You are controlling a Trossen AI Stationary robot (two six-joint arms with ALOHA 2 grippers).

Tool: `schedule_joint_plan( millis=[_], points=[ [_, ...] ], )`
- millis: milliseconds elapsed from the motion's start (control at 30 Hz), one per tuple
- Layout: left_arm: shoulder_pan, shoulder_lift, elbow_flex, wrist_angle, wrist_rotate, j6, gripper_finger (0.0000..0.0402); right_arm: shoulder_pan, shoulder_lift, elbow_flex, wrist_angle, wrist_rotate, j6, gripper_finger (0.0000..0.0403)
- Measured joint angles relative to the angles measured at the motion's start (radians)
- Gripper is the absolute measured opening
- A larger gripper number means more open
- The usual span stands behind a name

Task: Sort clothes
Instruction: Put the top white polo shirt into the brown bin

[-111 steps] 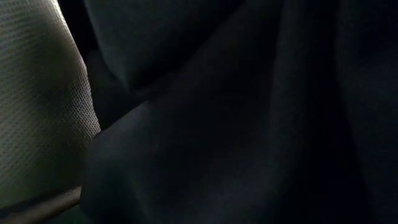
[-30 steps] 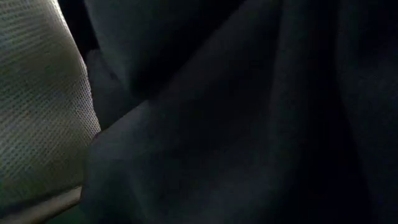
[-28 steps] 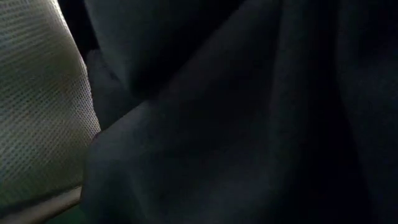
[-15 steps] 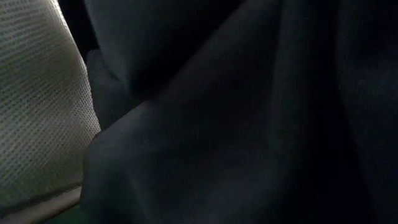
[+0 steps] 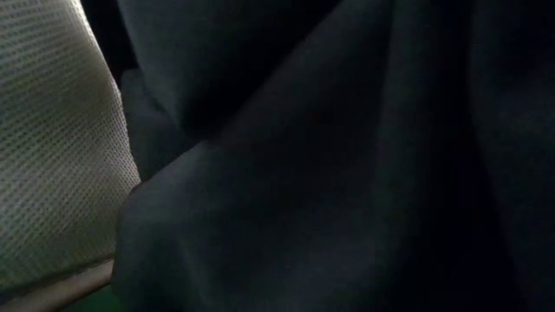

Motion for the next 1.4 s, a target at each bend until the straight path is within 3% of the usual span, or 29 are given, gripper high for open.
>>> schedule_joint_plan(
  millis=[233,333,567,800,900,1100,1400],
  points=[
    [-0.004,0.009,-0.002,-0.008,-0.009,-0.019,0.0224,0.000,0.023,0.000,-0.001,0.015,-0.038,0.0077],
    [-0.014,0.011,-0.004,-0.083,0.029,-0.003,0.0224,0.000,0.036,0.000,0.005,0.034,-0.018,0.0071],
    [-0.079,0.008,-0.004,-0.390,0.070,0.008,0.0224,0.000,0.089,0.015,0.006,0.127,0.145,0.0071],
    [-0.136,-0.025,-0.004,-0.596,0.056,0.012,0.0224,0.000,0.185,0.084,-0.009,0.276,0.323,0.0083],
    [-0.151,-0.053,-0.007,-0.595,0.057,0.061,0.0224,0.000,0.237,0.129,-0.035,0.326,0.379,0.0086],
    [-0.154,-0.094,-0.005,-0.593,0.030,0.139,0.0224,0.000,0.362,0.260,-0.212,0.394,0.417,0.0080],
    [-0.155,-0.132,-0.006,-0.600,0.027,0.180,0.0224,-0.006,0.521,0.506,-0.617,0.494,0.406,0.0091]
  ],
)
